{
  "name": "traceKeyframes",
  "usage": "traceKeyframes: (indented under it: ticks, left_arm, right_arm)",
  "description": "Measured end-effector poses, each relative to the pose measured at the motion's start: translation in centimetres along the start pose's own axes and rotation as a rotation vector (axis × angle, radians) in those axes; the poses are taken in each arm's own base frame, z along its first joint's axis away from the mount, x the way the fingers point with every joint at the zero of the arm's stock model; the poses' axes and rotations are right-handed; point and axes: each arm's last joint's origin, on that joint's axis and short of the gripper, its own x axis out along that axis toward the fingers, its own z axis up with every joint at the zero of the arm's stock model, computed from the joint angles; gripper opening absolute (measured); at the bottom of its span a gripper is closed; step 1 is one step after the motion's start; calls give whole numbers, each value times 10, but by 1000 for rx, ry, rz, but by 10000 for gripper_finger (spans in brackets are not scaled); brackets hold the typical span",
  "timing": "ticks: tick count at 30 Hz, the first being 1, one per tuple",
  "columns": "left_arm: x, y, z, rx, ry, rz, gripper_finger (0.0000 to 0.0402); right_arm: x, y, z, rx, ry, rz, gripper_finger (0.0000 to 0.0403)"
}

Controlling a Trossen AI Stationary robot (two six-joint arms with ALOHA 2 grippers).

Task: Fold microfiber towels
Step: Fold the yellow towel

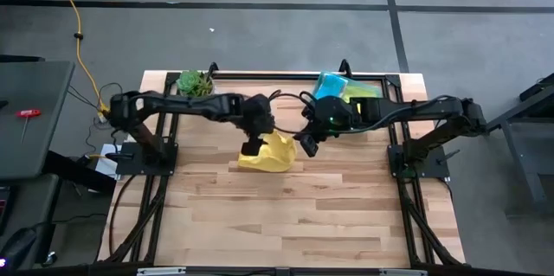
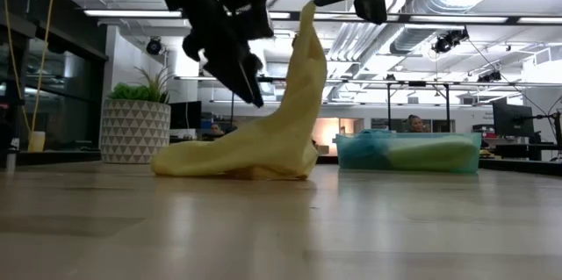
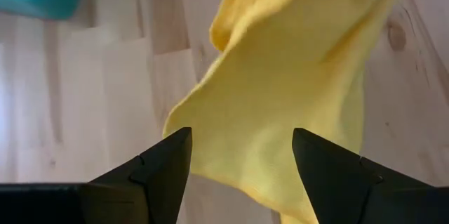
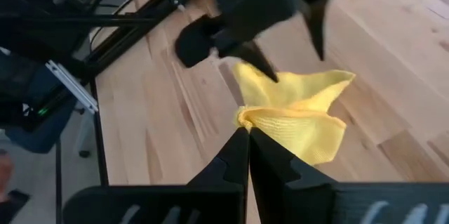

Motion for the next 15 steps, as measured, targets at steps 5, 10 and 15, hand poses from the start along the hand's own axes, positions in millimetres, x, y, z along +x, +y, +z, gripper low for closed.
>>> traceKeyframes:
  ticks: [5,10,15]
  left_arm:
    - [24,23,-14,35,36,-37,239]
    - [47,41,-24,5,39,-25,239]
    - [63,48,-30,5,23,-53,239]
  right_arm:
    - [0,3,-2,-7,2,7,0]
    - [0,3,-1,-6,-2,3,0]
    - [0,3,-1,14,-2,2,0]
